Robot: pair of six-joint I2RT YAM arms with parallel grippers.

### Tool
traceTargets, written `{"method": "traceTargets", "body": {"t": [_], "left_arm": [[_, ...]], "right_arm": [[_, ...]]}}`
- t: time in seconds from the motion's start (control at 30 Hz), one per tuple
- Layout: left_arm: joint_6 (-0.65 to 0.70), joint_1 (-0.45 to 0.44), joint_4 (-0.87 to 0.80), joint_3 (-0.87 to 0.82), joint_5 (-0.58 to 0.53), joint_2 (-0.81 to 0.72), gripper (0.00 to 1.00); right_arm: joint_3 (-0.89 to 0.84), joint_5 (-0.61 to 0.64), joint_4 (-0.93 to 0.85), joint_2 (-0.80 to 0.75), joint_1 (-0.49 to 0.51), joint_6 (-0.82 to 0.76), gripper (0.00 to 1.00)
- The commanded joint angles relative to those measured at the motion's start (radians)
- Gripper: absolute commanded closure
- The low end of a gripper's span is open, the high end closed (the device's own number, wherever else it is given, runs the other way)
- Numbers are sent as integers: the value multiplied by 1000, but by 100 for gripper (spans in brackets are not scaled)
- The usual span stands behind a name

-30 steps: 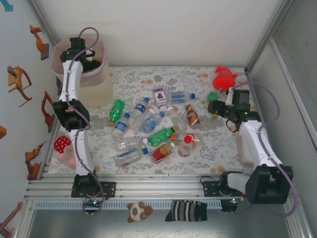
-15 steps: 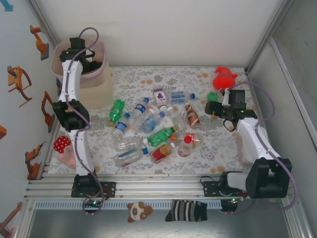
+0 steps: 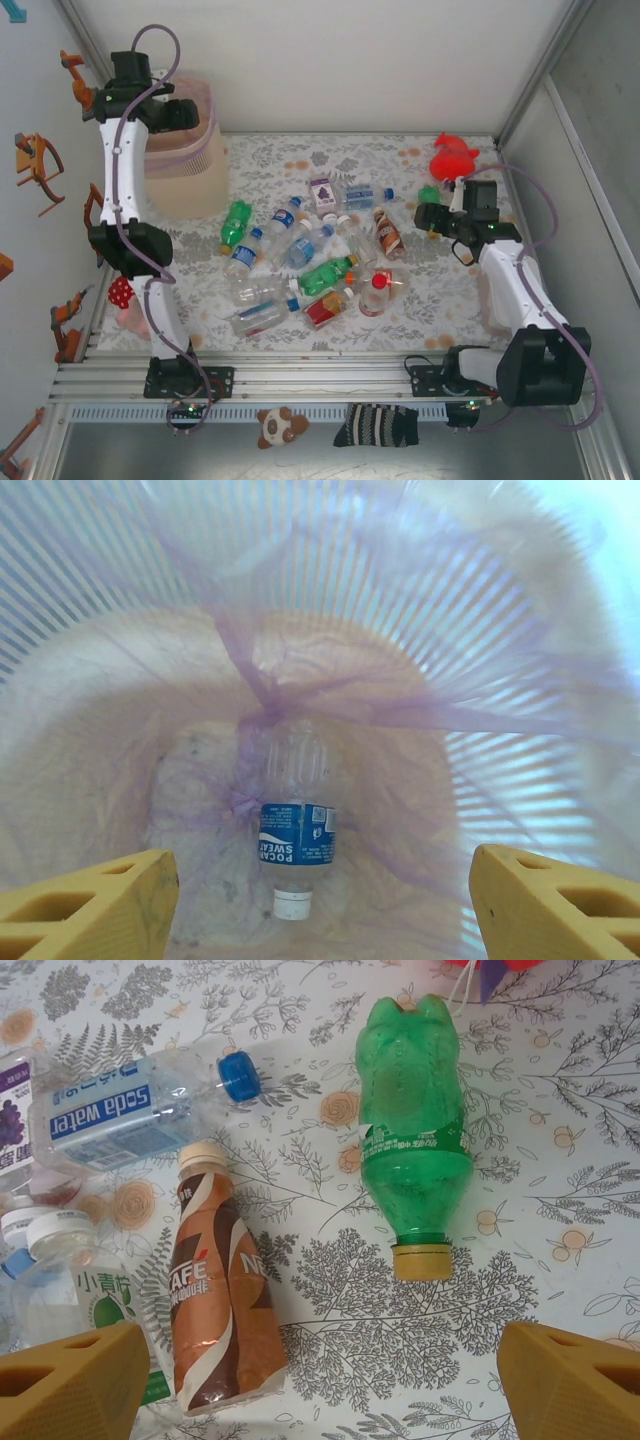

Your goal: Put the plastic bottles in the bin

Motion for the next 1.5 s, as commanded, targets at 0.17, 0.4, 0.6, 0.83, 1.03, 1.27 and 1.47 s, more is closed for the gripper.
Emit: {"method": "traceTargets", "body": {"t": [0.17,0.4,0.6,0.83,1.03,1.27,1.47], "left_arm": [[44,-61,-9,-108,-11,-191,24],[63,-162,0,-292,-62,-324,25],[83,-282,55,-491,-170,-441,26],[38,-392,154,-748,-295,-532,26],[21,-412,260,-957,-306,-553,28],[11,-411,364,-1121,-306,-520,29],[6,-385,422,-1176,-314,-438,33]], "right_arm": [[36,17,-40,-59,10,-10,11],[34,10,-76,-92,10,-30,11],[28,21,-96,-115,10,-46,11],[5,27,-96,-136,10,-47,11],[-1,45,-95,-145,10,-44,11],[-10,46,-81,-146,11,-42,11],[-13,32,-71,-137,10,-40,11]]}}
